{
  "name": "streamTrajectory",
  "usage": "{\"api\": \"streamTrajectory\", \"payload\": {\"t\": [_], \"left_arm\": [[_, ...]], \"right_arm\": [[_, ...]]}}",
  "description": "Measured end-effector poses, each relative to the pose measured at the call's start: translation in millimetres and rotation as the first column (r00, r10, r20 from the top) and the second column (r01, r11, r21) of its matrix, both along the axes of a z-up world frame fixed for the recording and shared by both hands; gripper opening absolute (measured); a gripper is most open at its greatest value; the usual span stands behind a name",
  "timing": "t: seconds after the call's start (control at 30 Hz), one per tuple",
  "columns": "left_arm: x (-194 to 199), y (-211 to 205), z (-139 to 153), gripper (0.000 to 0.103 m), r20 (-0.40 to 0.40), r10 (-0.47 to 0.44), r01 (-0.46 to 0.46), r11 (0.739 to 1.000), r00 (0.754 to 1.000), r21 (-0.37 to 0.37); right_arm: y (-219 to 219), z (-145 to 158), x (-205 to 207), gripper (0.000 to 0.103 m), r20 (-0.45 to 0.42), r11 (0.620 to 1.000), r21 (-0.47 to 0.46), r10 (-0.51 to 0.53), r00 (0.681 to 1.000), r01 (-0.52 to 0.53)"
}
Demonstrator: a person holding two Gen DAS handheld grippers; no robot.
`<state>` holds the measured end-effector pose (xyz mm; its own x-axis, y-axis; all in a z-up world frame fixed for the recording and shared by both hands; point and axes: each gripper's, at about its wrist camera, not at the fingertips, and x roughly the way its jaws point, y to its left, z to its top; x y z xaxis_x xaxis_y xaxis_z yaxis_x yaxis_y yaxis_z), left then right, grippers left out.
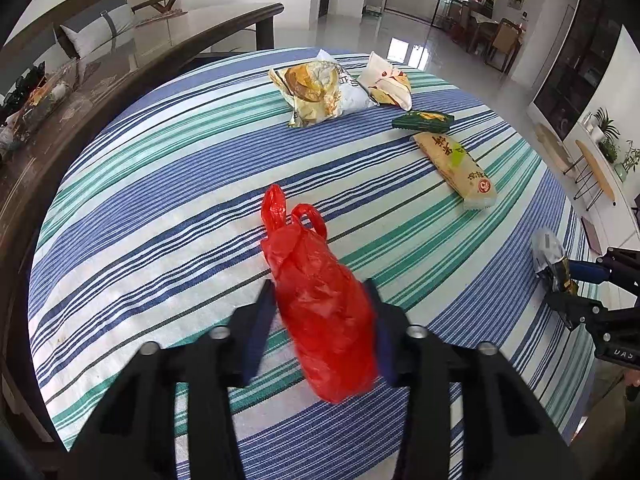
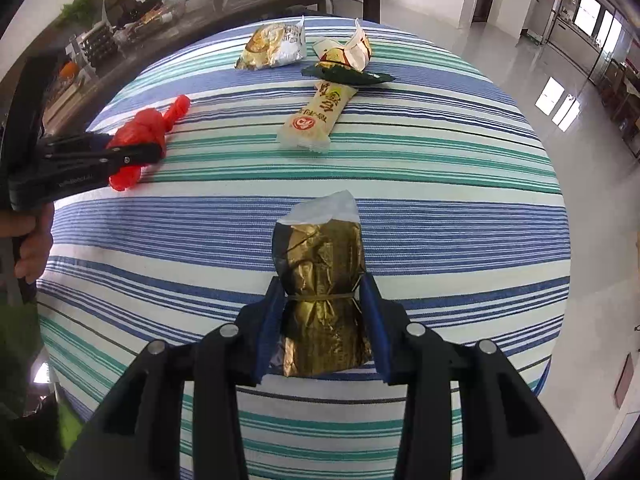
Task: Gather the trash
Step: 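Carry the red bag and gold packet over the blue wastebasket with both tools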
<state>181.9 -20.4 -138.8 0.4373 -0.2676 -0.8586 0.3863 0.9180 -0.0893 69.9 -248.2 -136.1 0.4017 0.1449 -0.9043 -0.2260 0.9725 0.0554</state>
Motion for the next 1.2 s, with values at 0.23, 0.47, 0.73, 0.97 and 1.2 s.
{"api": "streamTrajectory", "payload": {"t": [0.23,0.47,0.73,0.97,1.2], "left_arm": [[-22,-7,21,0.031,0.055,-0.051,0.054,0.997,0.997,-0.052],[-45,-40,45,0.031,0.075,-0.138,0.146,0.983,0.988,-0.109],[-70,-101,60,0.031,0.075,-0.254,0.262,0.956,0.964,-0.13],[-97,-192,70,0.031,0.065,-0.407,0.412,0.896,0.911,-0.167],[-118,-310,54,0.032,0.019,-0.542,0.538,0.827,0.84,-0.165]], "right_arm": [[-5,23,-11,0.038,0.047,0.998,0.057,-0.011,0.999,0.008],[-33,40,-26,0.038,0.088,0.989,0.136,-0.065,0.994,0.053],[-110,45,-57,0.038,0.121,0.965,0.172,-0.221,0.968,0.199],[-216,30,-86,0.038,0.119,0.894,0.157,-0.438,0.891,0.419],[-289,-3,-93,0.038,0.072,0.839,0.139,-0.538,0.84,0.525]]}}
